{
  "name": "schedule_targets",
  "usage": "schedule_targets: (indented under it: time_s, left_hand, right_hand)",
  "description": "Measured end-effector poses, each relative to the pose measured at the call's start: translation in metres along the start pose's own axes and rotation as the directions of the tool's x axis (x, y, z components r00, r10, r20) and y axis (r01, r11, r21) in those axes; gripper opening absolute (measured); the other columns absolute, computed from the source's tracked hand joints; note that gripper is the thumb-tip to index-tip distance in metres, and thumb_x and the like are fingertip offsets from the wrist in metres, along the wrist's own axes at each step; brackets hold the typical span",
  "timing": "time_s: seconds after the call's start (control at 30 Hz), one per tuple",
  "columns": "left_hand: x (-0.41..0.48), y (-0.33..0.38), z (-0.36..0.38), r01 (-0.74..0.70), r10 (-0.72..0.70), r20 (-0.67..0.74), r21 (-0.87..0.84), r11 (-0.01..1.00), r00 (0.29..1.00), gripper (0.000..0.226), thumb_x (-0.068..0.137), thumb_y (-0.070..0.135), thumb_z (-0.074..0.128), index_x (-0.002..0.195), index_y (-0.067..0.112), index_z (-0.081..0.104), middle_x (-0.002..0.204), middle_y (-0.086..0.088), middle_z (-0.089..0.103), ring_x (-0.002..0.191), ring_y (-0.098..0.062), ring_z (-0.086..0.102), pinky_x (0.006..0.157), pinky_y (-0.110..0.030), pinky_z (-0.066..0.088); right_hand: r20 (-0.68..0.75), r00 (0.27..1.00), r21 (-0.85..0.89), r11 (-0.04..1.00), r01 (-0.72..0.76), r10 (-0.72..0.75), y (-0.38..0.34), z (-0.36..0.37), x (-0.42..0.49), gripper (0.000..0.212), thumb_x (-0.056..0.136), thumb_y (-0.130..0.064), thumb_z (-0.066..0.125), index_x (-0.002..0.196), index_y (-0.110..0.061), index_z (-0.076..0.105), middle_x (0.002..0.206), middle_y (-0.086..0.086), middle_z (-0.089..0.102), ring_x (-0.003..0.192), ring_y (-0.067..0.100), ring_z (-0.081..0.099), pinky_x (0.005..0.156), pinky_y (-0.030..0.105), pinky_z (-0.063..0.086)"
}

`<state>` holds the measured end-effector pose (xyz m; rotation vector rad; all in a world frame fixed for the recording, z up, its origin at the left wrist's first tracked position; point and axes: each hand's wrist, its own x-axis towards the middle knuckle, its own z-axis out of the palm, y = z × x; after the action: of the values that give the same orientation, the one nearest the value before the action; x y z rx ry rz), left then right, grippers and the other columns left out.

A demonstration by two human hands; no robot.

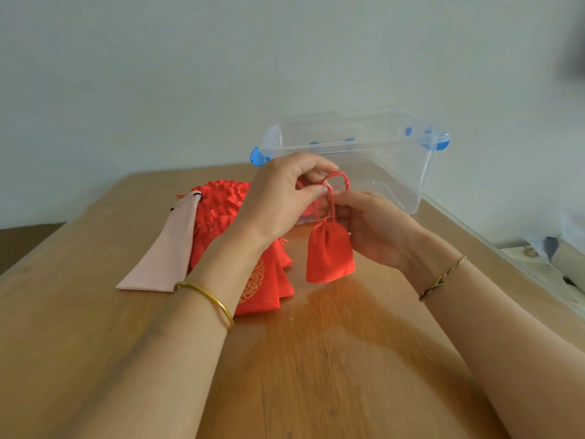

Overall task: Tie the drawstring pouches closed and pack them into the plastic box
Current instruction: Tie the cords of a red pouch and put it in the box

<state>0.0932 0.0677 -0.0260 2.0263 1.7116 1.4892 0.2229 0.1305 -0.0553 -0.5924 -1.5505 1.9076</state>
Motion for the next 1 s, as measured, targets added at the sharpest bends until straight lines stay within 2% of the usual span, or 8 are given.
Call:
schedule_targets:
  time_s: [0.13, 0.27, 0.4, 0.5, 0.6, 0.67, 0.8, 1.0]
  left_hand:
    - [0.000, 0.000, 0.003, 0.089, -0.090, -0.020, -0.034, 0.995, 0.996, 0.008, 0.082, 0.002, 0.064, 0.087, 0.006, 0.069, 0.072, 0.005, 0.065, 0.064, 0.003, 0.061, 0.056, -0.011, 0.047]
    - [0.000, -0.006, -0.005, 0.127, -0.124, -0.028, 0.153, 0.980, 0.992, 0.007, 0.085, 0.016, 0.064, 0.079, 0.013, 0.064, 0.065, 0.011, 0.055, 0.055, 0.004, 0.051, 0.053, -0.006, 0.037]
    - [0.000, -0.011, -0.012, 0.248, -0.265, 0.024, 0.281, 0.927, 0.964, 0.022, 0.092, 0.022, 0.051, 0.074, 0.009, 0.057, 0.067, 0.000, 0.056, 0.060, -0.011, 0.049, 0.060, -0.027, 0.040]
    - [-0.001, -0.006, -0.012, 0.416, -0.415, 0.029, -0.041, 0.908, 0.909, 0.029, 0.089, 0.014, 0.047, 0.060, 0.013, 0.050, 0.085, -0.014, 0.066, 0.074, -0.019, 0.058, 0.061, -0.026, 0.047]
    - [-0.001, 0.001, -0.012, 0.405, -0.430, 0.110, -0.599, 0.691, 0.896, 0.034, 0.090, 0.009, 0.043, 0.057, 0.015, 0.038, 0.090, -0.014, 0.069, 0.080, -0.019, 0.063, 0.061, -0.020, 0.047]
    - [-0.001, 0.001, -0.010, 0.340, -0.398, 0.114, -0.754, 0.562, 0.910, 0.034, 0.092, 0.009, 0.040, 0.059, 0.015, 0.037, 0.073, -0.006, 0.069, 0.078, -0.020, 0.065, 0.064, -0.023, 0.044]
    - [-0.001, -0.004, -0.003, 0.385, -0.444, 0.086, -0.658, 0.647, 0.892, 0.032, 0.095, 0.013, 0.041, 0.063, 0.015, 0.042, 0.057, 0.004, 0.061, 0.065, -0.016, 0.063, 0.055, -0.021, 0.042]
    - [-0.005, -0.010, 0.001, 0.528, -0.463, 0.253, -0.438, 0.728, 0.849, 0.008, 0.090, 0.012, 0.057, 0.083, 0.009, 0.060, 0.072, -0.003, 0.060, 0.055, -0.004, 0.059, 0.053, -0.016, 0.045]
  right_hand:
    - [-0.182, 0.978, -0.061, 0.994, 0.093, -0.103, -0.002, 0.001, 0.001, 0.019, 0.091, -0.015, 0.046, 0.077, -0.013, 0.058, 0.067, 0.001, 0.063, 0.062, 0.013, 0.053, 0.061, 0.027, 0.037]
    - [-0.351, 0.922, -0.092, 0.986, 0.140, -0.164, -0.004, -0.003, 0.001, 0.029, 0.088, -0.015, 0.050, 0.059, -0.016, 0.048, 0.070, 0.004, 0.057, 0.059, 0.014, 0.052, 0.058, 0.026, 0.037]
    - [-0.403, 0.912, 0.081, 0.990, 0.117, -0.075, -0.006, -0.012, 0.002, 0.030, 0.088, -0.020, 0.050, 0.059, -0.019, 0.043, 0.067, -0.002, 0.058, 0.061, 0.011, 0.056, 0.064, 0.026, 0.043]
    - [-0.414, 0.910, 0.167, 0.984, 0.056, 0.018, -0.003, -0.013, 0.003, 0.030, 0.090, -0.020, 0.048, 0.060, -0.018, 0.042, 0.066, -0.001, 0.058, 0.056, 0.010, 0.057, 0.062, 0.025, 0.044]
    - [-0.425, 0.901, 0.142, 0.989, -0.028, 0.086, 0.003, -0.011, 0.003, 0.027, 0.090, -0.015, 0.047, 0.063, -0.016, 0.044, 0.066, 0.000, 0.056, 0.054, 0.011, 0.056, 0.057, 0.024, 0.045]
    - [-0.461, 0.881, 0.070, 0.994, -0.084, 0.107, 0.007, -0.012, 0.003, 0.025, 0.089, -0.011, 0.047, 0.065, -0.014, 0.046, 0.064, 0.001, 0.053, 0.054, 0.011, 0.053, 0.055, 0.025, 0.045]
    - [-0.530, 0.842, 0.005, 0.993, -0.115, 0.100, 0.012, -0.014, 0.004, 0.024, 0.088, -0.007, 0.046, 0.065, -0.013, 0.047, 0.063, 0.002, 0.051, 0.052, 0.012, 0.051, 0.049, 0.022, 0.044]
    - [-0.442, 0.885, -0.014, 0.987, 0.158, -0.148, -0.006, -0.007, -0.002, 0.024, 0.091, -0.015, 0.051, 0.067, -0.013, 0.052, 0.065, 0.000, 0.053, 0.056, 0.012, 0.050, 0.050, 0.020, 0.044]
